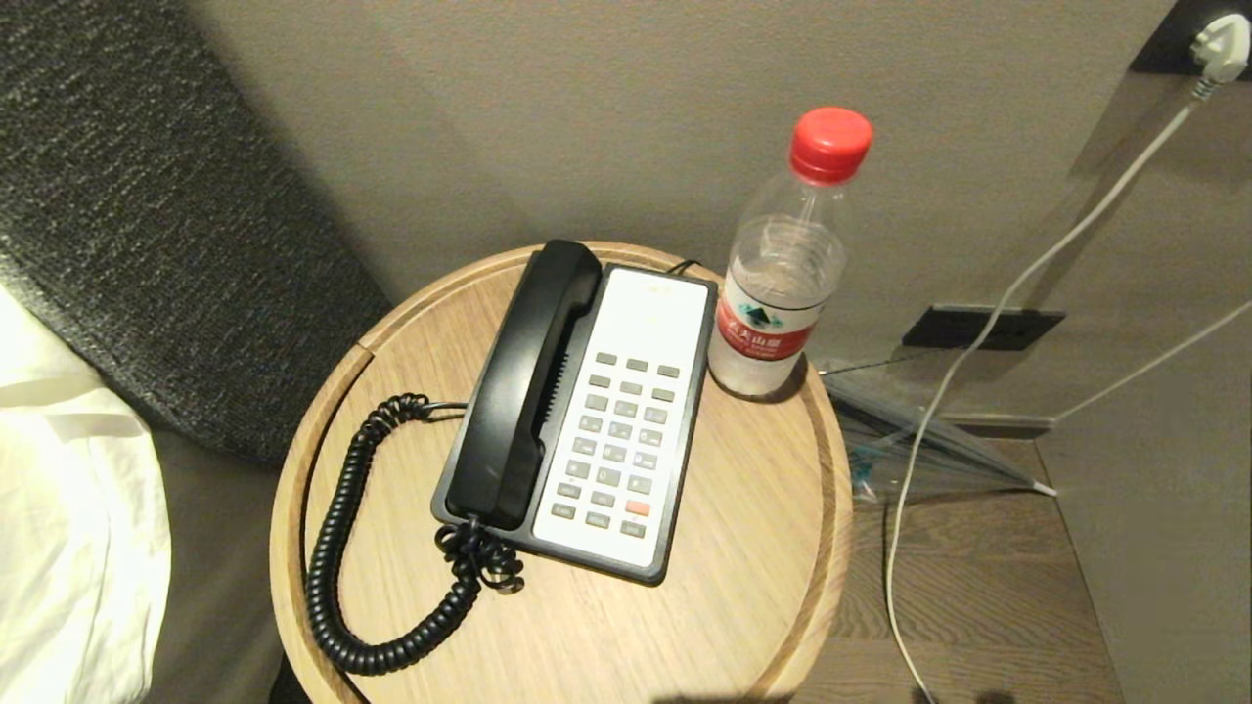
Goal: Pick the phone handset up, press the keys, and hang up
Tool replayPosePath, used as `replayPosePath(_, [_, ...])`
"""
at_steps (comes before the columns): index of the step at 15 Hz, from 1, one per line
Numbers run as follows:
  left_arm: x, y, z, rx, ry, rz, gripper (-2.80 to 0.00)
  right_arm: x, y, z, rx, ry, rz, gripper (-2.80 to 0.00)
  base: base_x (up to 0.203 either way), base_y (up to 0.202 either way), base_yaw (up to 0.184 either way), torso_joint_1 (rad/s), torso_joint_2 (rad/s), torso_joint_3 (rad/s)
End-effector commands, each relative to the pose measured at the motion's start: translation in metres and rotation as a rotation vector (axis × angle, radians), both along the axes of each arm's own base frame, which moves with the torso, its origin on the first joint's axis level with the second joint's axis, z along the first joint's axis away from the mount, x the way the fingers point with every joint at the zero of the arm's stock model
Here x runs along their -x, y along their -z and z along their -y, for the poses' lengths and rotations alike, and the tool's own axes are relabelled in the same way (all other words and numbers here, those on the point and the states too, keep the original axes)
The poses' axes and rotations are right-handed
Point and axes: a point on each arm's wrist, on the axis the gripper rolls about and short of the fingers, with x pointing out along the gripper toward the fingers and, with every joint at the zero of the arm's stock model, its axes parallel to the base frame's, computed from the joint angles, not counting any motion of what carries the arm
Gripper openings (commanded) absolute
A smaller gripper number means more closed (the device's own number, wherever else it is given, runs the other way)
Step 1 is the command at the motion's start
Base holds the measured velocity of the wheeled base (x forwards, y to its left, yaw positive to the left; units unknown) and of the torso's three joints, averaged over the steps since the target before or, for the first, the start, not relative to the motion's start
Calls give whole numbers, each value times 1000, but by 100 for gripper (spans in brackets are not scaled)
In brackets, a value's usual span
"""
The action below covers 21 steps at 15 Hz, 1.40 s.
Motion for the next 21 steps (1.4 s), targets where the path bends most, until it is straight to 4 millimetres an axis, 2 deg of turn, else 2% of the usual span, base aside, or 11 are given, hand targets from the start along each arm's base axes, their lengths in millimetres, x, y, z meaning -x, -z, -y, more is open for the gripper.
replayPosePath(1, [0,0,0,0,-1,0,-280,18,7,1,-8,44,85,-280,0,0,0,0,0,0])
replayPosePath(5, [0,0,0,0,-1,0,-280,36,24,0,6,64,176,-280,0,0,0,0,0,0])
replayPosePath(8, [0,0,0,0,-1,0,-280,34,48,0,127,64,200,-280,0,0,0,0,0,0])
replayPosePath(10, [0,0,0,0,-1,0,-280,33,72,1,211,68,201,-280,0,0,0,0,0,0])
replayPosePath(12, [0,1,0,0,-1,-2,-280,31,82,3,248,165,168,-280,0,0,0,0,0,0])
replayPosePath(15, [0,0,0,0,-1,0,-280,30,89,5,281,272,154,-280,0,0,0,0,0,0])
replayPosePath(21, [0,0,0,0,-1,0,-280,29,97,7,356,359,219,-280,0,0,0,0,0,0])
